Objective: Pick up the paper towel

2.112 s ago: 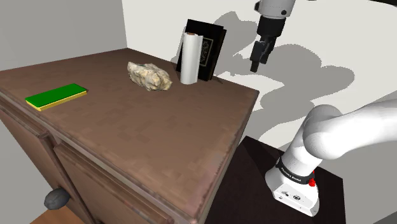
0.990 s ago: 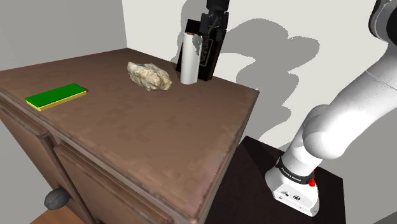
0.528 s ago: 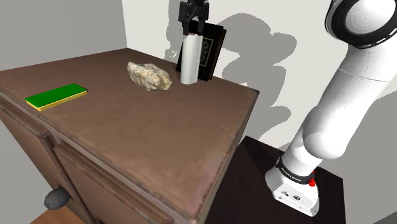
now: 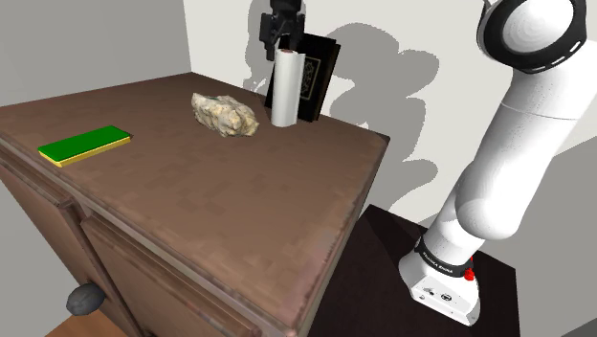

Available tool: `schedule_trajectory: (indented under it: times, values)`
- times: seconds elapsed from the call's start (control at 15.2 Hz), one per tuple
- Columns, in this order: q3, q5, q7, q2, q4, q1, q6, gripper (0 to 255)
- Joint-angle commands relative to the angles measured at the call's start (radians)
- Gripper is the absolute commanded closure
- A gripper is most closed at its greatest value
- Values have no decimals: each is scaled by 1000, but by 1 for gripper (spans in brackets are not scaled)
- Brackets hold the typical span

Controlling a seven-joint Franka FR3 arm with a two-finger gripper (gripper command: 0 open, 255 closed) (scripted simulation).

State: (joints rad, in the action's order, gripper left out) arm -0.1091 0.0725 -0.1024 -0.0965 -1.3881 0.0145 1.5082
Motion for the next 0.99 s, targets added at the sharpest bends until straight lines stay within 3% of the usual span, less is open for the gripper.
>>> schedule_trajectory:
  times: [0.0, 0.07, 0.13, 0.66, 0.92]
  values:
    - [0, -1, -2, 8, -32, 0, 24, 0]
    - [0, -1, -2, 9, -32, 0, 24, 0]
    - [-1, -1, -3, 9, -34, 0, 25, 255]
    - [-1, -1, -3, 12, -38, 0, 27, 255]
    - [-1, 1, -1, -10, 33, 2, -23, 255]
